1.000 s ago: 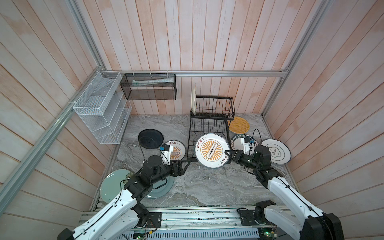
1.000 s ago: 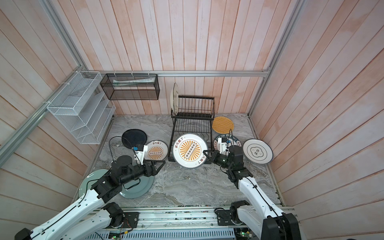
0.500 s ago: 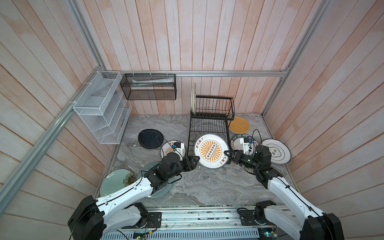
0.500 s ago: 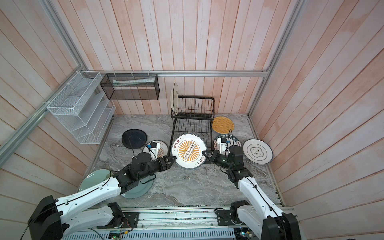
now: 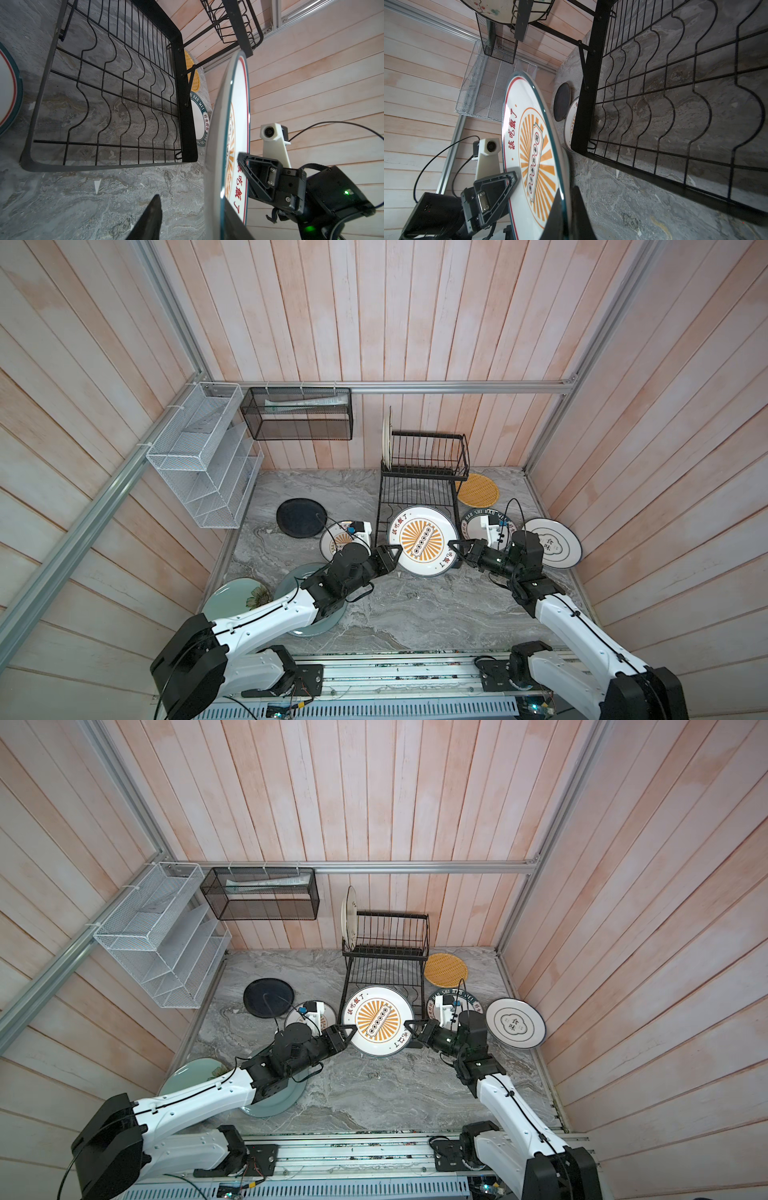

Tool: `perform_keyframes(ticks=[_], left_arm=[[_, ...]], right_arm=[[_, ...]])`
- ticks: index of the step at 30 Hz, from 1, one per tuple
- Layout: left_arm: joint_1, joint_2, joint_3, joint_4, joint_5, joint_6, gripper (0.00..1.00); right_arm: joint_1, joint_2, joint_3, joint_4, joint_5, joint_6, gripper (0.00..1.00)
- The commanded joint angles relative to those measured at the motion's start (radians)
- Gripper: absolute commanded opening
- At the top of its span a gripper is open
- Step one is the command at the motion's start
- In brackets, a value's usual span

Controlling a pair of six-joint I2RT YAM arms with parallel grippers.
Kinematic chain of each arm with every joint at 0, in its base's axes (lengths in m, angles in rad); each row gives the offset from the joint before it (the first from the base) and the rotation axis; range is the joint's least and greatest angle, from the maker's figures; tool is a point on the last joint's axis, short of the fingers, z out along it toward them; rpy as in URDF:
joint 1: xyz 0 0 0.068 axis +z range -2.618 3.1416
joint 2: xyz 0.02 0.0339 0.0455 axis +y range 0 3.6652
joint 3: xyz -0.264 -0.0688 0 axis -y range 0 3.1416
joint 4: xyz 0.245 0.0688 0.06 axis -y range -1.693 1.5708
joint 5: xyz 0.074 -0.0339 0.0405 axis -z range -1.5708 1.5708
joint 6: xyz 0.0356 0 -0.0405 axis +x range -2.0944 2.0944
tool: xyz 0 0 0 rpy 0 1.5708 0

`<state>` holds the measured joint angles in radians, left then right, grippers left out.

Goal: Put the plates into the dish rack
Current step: 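Grasp the sunburst plate rim with the left gripper while the right gripper releases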

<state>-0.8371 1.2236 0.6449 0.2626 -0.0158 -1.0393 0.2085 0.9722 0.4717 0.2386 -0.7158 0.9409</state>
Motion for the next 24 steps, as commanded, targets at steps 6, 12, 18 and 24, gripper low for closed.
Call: perform_keyframes(ticks=[6,12,18,24], left_arm=[[-0.02,0.031,-0.029,0.171,-0.053,-0.087,0.32],[-0.03,0.04,-0.019,0.172,-0.071,-0.108,0.18],[-0.038,0.042,-0.032,0.204,-0.061,-0.128,0.0],[-0.047,0.0,-0.045,0.21,-0.081,-0.143,0.0]], right_arm=[[-0.003,-0.017,0.003,0.067,-0.027,0.02,0.0],[-0.003,-0.009,0.005,0.078,-0.031,0.024,0.0],[0.003,-0.007,0.013,0.081,-0.039,0.021,0.0],[0.011,-0.022,0.04,0.025,-0.024,-0.048,0.45]])
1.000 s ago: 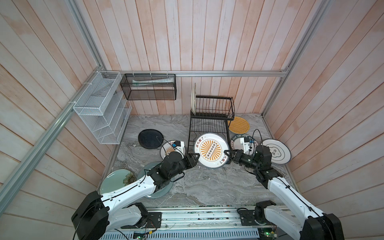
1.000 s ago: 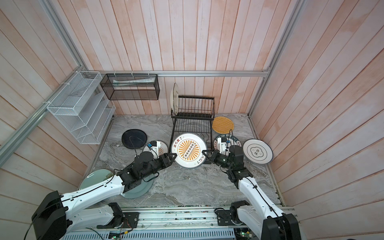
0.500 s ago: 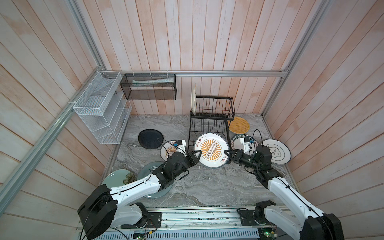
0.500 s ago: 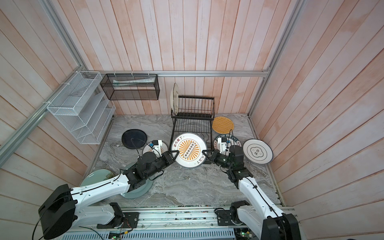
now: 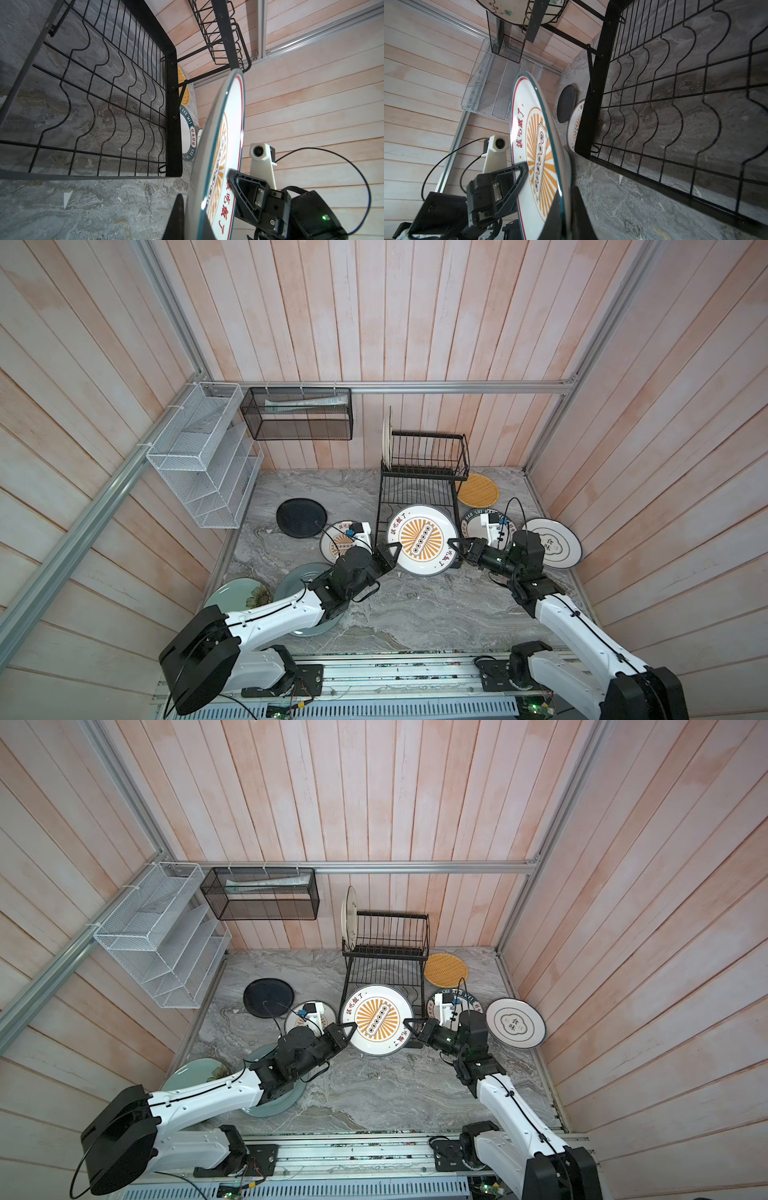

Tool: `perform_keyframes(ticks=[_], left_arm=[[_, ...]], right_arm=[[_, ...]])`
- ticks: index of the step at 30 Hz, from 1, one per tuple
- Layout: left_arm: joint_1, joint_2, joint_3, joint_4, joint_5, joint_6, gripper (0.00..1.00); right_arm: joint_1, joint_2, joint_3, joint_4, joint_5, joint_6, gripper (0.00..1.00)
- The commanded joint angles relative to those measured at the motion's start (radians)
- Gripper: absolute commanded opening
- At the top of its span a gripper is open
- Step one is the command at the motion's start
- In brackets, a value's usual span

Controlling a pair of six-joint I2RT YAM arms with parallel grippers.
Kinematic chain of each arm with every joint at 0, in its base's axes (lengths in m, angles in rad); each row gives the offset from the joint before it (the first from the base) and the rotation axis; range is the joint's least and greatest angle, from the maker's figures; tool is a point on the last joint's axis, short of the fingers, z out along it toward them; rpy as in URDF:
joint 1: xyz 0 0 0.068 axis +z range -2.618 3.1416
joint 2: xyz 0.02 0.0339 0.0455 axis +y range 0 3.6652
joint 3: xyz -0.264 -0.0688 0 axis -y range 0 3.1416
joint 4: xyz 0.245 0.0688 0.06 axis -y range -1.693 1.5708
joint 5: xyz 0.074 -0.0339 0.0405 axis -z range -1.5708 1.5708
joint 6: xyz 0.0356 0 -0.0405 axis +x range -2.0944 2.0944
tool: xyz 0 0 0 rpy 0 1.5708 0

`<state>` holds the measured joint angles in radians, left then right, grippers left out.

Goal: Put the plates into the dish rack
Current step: 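Grasp the sunburst plate rim with the left gripper while the right gripper releases, then carry the sunburst plate up over the rack with the left gripper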

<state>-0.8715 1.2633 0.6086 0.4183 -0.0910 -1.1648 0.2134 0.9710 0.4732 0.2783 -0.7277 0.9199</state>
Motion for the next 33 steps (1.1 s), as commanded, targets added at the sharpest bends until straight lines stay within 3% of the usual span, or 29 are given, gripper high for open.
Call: perform_keyframes(ticks=[1,3,10,14,19,25,33], left_arm=[[-0.016,-0.056,-0.008,0.041,-0.016,-0.015,0.0],[-0.021,-0.097,0.006,-0.024,-0.04,0.002,0.0],[-0.03,-0.334,0.137,-0.452,-0.205,0.143,0.0],[-0.034,-0.338,0.309,-0.624,-0.271,0.251,0.0],[-0.039,-0.244,0.586,-0.782,-0.415,0.393,0.0],[-0.041,-0.043,0.934,-0.855,-0.57,0.577,0.0],[-0.046,0.239,1.254,-0.743,-0.809,0.911,0.0]], right_arm=[[0.007,-0.031,0.051,-0.042,-0.001,-0.056,0.61],[0.007,-0.056,0.074,-0.091,0.033,-0.099,0.98],[0.012,-0.176,0.118,-0.211,0.125,-0.183,0.98],[0.015,-0.176,0.117,-0.243,0.162,-0.219,0.98],[0.02,-0.162,0.097,-0.232,0.172,-0.228,0.98],[0.023,-0.148,0.087,-0.25,0.168,-0.237,0.98],[0.045,-0.124,0.081,-0.287,0.162,-0.269,0.98]])
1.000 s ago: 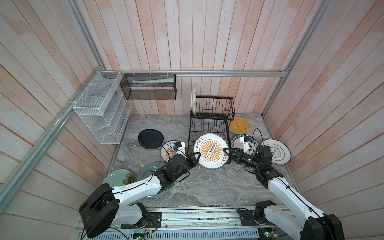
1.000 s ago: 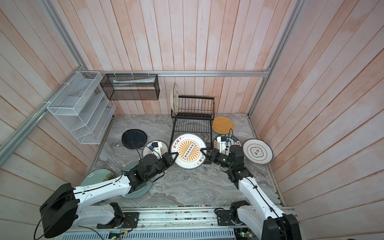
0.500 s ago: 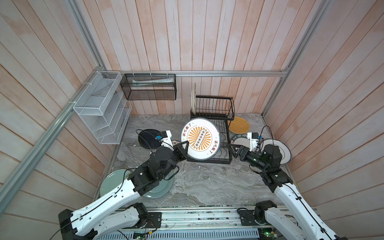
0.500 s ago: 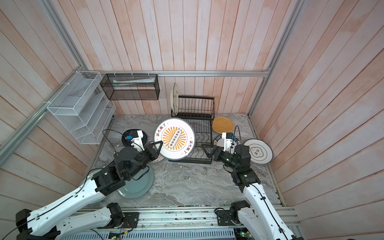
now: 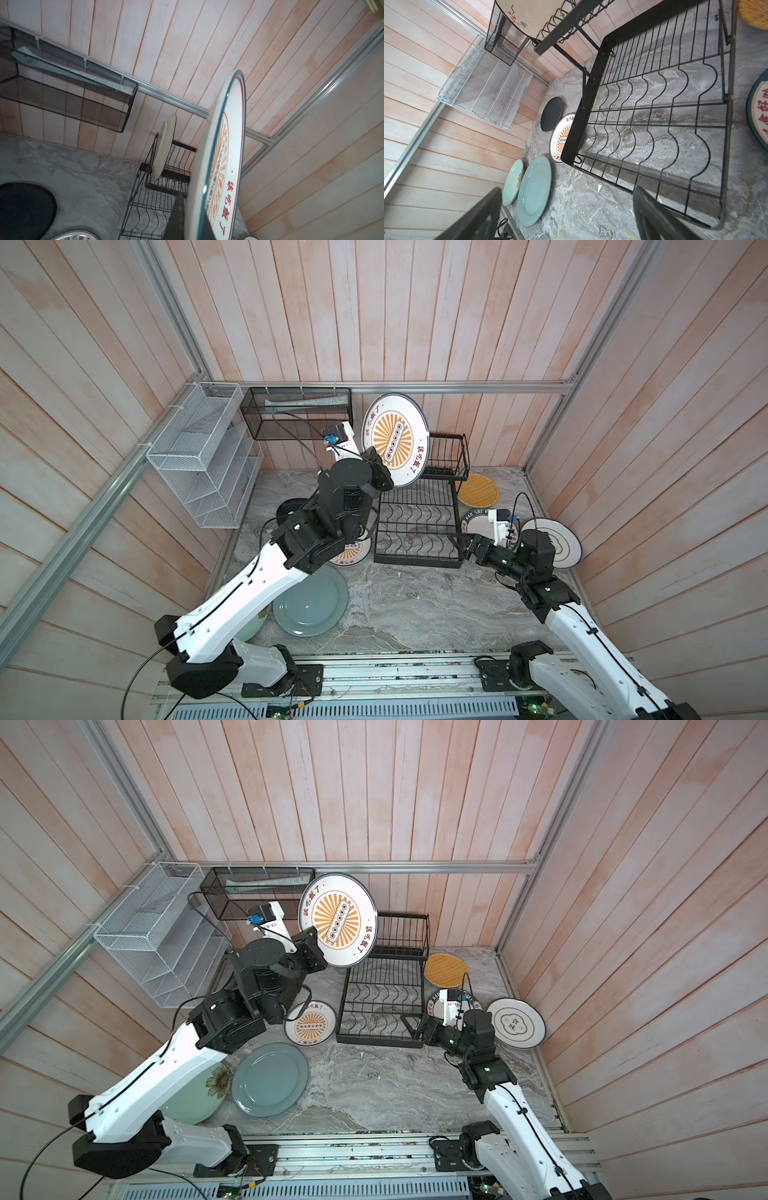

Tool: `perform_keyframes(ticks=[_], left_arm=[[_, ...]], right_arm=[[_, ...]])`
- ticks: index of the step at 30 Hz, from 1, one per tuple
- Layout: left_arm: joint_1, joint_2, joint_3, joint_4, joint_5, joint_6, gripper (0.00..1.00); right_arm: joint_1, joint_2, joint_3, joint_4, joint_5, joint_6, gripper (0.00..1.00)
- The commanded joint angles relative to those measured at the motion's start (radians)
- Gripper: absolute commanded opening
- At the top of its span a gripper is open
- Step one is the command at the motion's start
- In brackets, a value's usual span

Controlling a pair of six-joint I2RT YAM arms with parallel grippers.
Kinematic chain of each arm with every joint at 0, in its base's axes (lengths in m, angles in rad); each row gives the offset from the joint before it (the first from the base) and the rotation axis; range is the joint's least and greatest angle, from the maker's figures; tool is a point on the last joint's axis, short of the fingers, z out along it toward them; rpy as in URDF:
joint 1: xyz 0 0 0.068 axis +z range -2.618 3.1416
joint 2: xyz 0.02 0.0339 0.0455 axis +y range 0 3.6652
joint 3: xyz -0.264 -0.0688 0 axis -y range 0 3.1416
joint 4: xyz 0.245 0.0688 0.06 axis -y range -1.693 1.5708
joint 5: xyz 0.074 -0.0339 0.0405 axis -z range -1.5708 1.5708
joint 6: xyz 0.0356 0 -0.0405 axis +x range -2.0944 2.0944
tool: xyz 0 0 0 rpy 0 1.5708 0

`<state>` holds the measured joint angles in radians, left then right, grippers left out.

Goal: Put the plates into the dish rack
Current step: 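Carry the sunburst plate up over the rack with the left gripper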

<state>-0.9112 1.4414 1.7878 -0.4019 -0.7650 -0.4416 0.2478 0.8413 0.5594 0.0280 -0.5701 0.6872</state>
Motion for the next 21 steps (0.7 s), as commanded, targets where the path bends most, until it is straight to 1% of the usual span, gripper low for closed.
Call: perform_keyframes(ticks=[1,3,4,8,15,18,21], left_arm=[[-0.006,0.096,0.103,0.115,-0.164,0.248,0.0],[-0.007,0.161,0.148,0.19,-0.216,0.355,0.0],[-0.006,0.194,0.165,0.25,-0.241,0.437,0.0],[-0.006,0.328,0.263,0.407,-0.284,0.643,0.0],[-0.003,0.626,0.516,0.671,-0.354,1.055,0.0],[0.01,0.745,0.667,0.666,-0.37,1.132,0.0],[0.026,0.833,0.771,0.606,-0.369,1.128,0.0]], right_arm=[[0.013,0.007,-0.007,-0.041,0.005,-0.041,0.98],[0.013,0.007,-0.013,-0.048,0.008,-0.043,0.98],[0.015,0.006,-0.017,-0.048,0.008,-0.044,0.98],[0.018,0.01,-0.032,-0.049,0.005,-0.041,0.98],[0.027,0.022,-0.049,-0.055,0.001,-0.041,0.98],[0.028,0.024,-0.046,-0.072,-0.004,-0.051,0.98],[0.03,0.022,-0.041,-0.09,-0.002,-0.06,0.98]])
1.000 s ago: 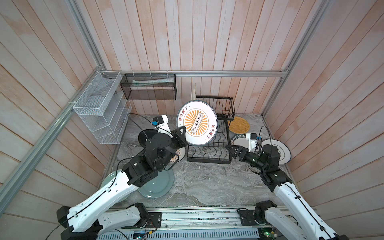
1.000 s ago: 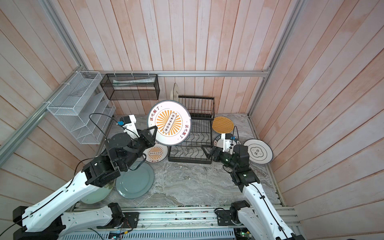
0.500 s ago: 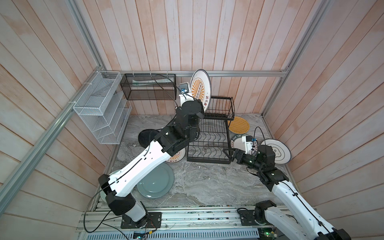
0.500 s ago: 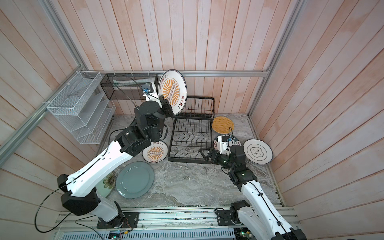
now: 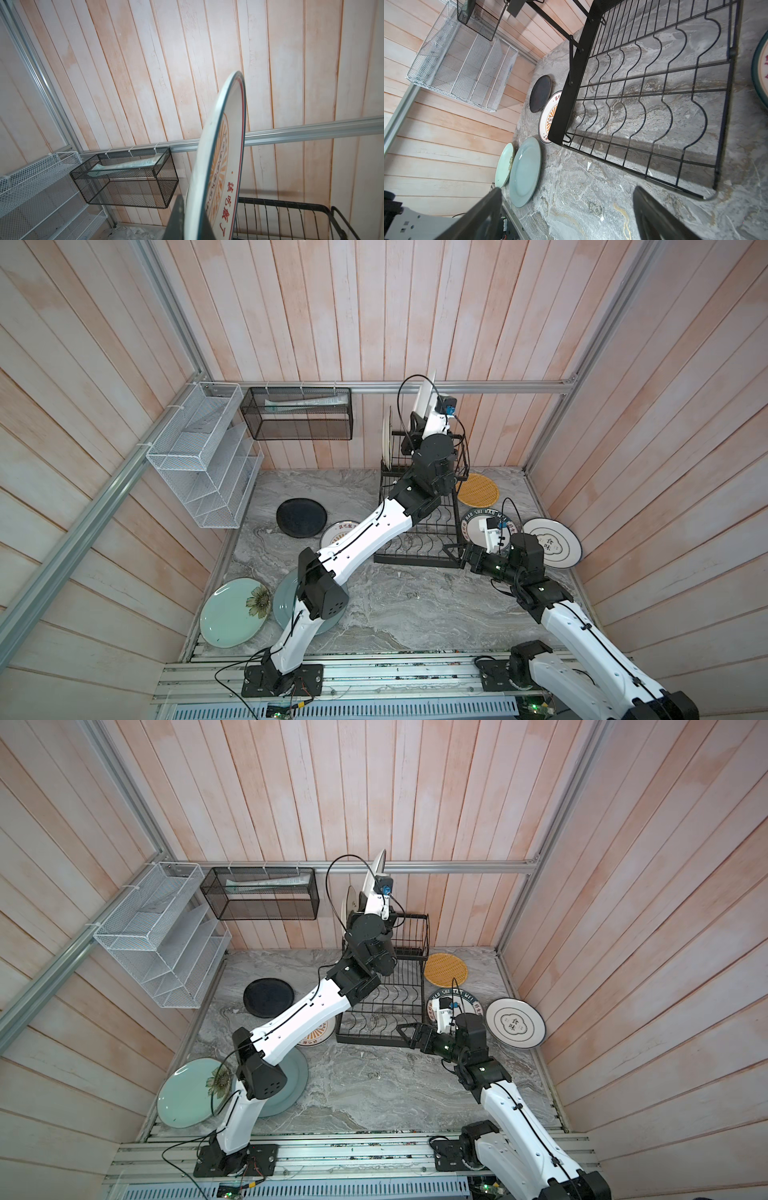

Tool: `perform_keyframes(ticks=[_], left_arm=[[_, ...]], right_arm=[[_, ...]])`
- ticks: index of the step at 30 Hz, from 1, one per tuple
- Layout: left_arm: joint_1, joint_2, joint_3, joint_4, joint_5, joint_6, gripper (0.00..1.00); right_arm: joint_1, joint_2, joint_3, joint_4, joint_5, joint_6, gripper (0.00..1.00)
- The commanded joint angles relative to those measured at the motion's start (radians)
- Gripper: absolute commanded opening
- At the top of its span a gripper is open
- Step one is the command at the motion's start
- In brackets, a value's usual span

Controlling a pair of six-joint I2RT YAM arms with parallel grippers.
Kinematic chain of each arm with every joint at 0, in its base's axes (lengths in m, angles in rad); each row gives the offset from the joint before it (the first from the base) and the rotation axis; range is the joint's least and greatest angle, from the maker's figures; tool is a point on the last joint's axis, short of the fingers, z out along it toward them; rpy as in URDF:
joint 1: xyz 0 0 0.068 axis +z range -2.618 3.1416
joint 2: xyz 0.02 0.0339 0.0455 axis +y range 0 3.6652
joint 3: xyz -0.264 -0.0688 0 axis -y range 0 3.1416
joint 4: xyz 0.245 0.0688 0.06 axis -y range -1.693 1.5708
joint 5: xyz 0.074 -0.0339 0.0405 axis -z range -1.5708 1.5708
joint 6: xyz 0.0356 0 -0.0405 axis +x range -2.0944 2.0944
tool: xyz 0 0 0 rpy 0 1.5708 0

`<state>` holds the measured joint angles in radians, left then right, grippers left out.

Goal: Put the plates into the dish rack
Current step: 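Carry the sunburst plate up over the rack with the left gripper, then lower the sunburst plate into the slot beside the berry-pattern plate with the left gripper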

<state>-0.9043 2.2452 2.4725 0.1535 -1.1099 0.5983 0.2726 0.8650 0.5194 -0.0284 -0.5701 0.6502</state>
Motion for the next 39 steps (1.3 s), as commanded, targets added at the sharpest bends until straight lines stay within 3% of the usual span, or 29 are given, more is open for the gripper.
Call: perform_keyframes(ticks=[1,7,19,39], left_arm=[[0.024,0.041,0.1,0.025,-0.017,0.07,0.0],[0.063,0.038,0.06,-0.168,0.026,-0.138,0.0],[0.115,0.07,0.039,-0.317,0.057,-0.3,0.0],[0.14,0.146,0.045,-0.422,0.031,-0.402,0.0]], right_arm=[[0.005,-0.002,0.002,-0.041,-0.002,-0.028,0.98],[0.007,0.001,-0.005,-0.041,-0.001,-0.031,0.98],[0.01,0.009,-0.014,-0.038,-0.017,-0.026,0.98],[0.011,-0.008,-0.028,-0.055,-0.018,-0.024,0.98]])
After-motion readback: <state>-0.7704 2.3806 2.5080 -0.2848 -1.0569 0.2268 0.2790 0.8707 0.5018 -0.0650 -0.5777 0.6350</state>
